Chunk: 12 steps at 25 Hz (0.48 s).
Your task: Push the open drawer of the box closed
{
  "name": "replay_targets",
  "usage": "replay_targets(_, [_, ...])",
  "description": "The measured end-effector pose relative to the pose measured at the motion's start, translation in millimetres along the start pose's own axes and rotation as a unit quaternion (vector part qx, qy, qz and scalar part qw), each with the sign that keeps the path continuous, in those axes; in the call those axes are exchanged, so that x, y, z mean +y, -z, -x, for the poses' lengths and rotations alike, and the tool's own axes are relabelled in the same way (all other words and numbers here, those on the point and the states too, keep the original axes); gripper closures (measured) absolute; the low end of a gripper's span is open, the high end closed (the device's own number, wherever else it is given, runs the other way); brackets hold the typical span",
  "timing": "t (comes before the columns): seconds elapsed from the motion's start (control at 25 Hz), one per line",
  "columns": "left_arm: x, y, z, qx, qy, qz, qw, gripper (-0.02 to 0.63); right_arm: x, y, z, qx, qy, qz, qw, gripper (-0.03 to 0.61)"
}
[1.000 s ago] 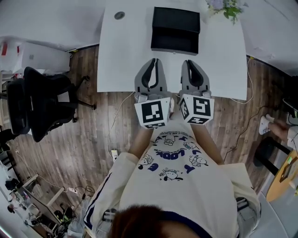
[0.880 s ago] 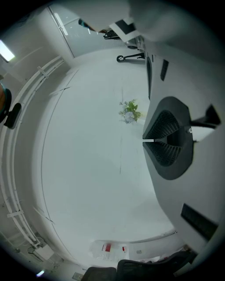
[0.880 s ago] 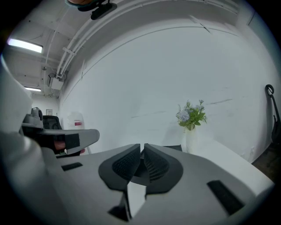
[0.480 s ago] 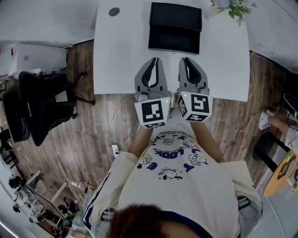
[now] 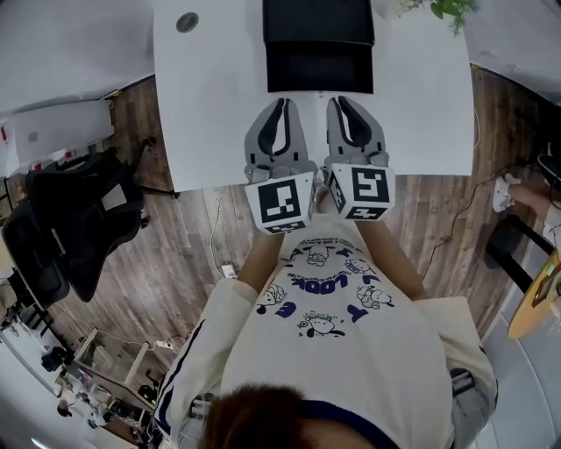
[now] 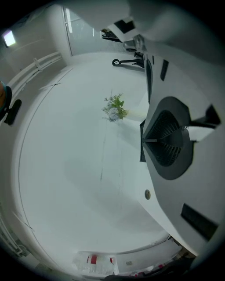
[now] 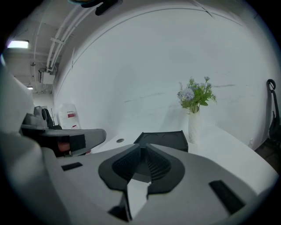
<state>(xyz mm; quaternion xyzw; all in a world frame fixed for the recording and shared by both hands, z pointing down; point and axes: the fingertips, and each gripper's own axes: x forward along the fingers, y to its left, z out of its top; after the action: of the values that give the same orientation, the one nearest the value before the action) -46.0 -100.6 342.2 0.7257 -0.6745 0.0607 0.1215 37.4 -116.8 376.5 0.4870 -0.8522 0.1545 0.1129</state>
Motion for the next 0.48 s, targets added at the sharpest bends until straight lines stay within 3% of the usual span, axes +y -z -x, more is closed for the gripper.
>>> replay_targets(0.48, [6.5, 40.6, -32.3, 0.060, 0.019, 0.010, 0.9980, 0.584, -17.4, 40.4, -29.8, 0.062, 0.026, -0.023, 0.997, 0.532])
